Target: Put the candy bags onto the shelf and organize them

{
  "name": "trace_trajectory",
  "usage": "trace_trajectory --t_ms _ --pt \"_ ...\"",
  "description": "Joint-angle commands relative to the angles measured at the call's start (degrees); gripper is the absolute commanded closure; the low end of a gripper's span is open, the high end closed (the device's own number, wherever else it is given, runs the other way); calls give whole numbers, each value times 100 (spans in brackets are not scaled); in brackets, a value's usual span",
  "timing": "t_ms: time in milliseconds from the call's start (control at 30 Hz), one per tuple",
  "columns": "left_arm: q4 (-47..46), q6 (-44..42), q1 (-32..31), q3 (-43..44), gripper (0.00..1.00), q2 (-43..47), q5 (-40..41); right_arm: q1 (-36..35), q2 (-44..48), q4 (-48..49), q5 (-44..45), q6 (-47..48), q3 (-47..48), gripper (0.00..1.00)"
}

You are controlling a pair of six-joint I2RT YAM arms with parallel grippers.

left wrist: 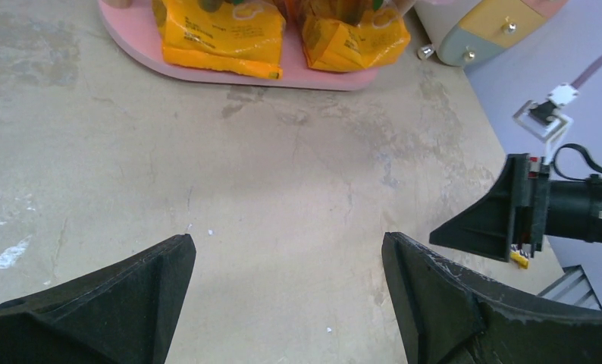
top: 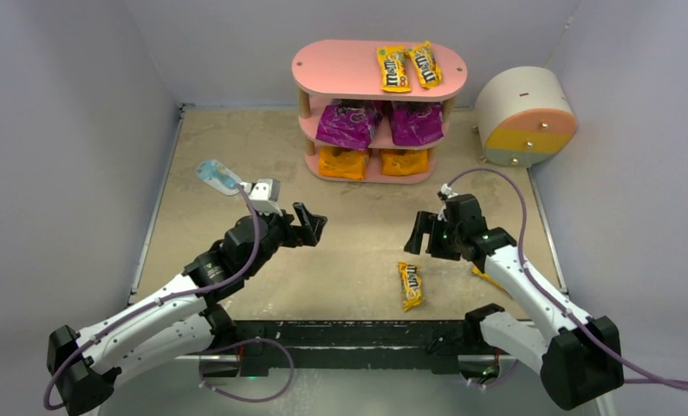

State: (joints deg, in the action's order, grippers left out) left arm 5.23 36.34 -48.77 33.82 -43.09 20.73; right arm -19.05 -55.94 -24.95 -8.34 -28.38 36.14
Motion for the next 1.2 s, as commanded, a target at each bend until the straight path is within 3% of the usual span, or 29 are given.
trace_trajectory --t_ms 0,433,733,800,1033,1167 --pt "-293 -72 13 -1 0 -83 -403 16 -333 346 -211 -127 -226 19" --pt "-421 -509 17 311 0 -56 -269 -1 -1127 731 -1089 -72 -754 42" --pt "-625 -442 15 199 0 -13 -587 -1 -1257 1392 -1168 -324 -949 80" --pt "-685 -474 17 159 0 -37 -763 -2 -1214 1610 -1286 -366 -945 84" --pt "-1268 -414 17 -74 0 -338 -2343 -2 -14 2709 -2079 -972 -772 89" --pt "-2385 -301 17 -322 0 -783 -3577 -2 836 3888 -2139 -1801 -878 91"
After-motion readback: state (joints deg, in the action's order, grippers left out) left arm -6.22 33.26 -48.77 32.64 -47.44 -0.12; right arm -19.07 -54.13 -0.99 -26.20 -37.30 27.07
